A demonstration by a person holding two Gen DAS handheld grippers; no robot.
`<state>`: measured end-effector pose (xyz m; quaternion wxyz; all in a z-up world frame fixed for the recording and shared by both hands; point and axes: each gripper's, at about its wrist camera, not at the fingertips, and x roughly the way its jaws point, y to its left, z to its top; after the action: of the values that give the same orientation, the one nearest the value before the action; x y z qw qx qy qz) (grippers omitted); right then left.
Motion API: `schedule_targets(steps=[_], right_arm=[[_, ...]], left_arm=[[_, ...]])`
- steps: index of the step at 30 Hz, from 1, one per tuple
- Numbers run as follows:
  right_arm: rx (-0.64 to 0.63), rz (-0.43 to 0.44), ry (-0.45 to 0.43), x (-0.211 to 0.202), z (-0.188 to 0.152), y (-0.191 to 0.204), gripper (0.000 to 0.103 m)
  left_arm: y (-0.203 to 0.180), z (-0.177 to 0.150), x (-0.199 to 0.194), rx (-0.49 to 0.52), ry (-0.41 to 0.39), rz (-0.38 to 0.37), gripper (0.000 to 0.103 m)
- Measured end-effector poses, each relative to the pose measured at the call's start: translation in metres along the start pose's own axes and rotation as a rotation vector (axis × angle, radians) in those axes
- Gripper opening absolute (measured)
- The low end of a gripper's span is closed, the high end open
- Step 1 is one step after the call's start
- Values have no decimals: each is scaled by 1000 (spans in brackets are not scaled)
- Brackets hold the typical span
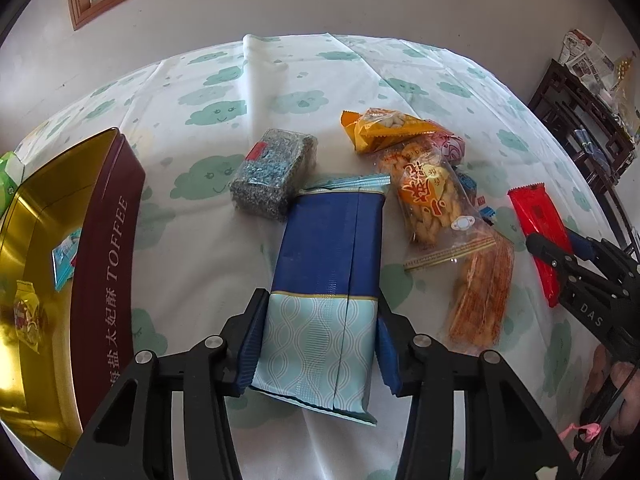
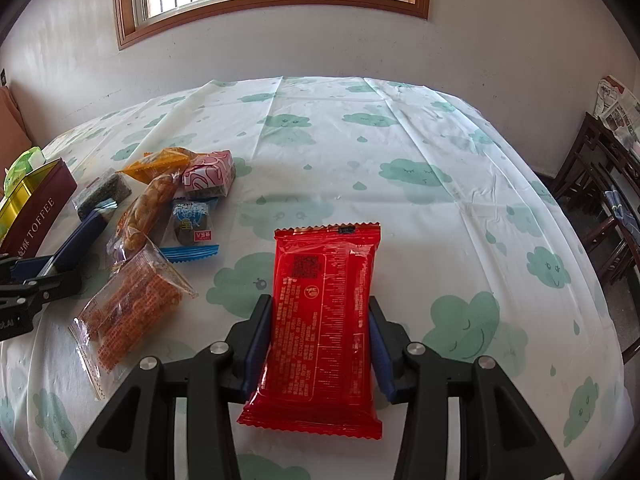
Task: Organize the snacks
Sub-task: 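Lift the blue-and-white package into the tin and open the left tool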
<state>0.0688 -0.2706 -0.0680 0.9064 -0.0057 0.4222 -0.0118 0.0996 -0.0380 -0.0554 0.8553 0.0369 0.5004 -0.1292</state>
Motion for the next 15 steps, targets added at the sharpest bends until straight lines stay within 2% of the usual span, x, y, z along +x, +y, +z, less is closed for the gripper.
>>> schedule_targets(steps=[15], right_arm=[[0, 0, 0, 0, 0, 0, 46]], left_arm=[[6, -13, -26, 6, -26, 35, 42]])
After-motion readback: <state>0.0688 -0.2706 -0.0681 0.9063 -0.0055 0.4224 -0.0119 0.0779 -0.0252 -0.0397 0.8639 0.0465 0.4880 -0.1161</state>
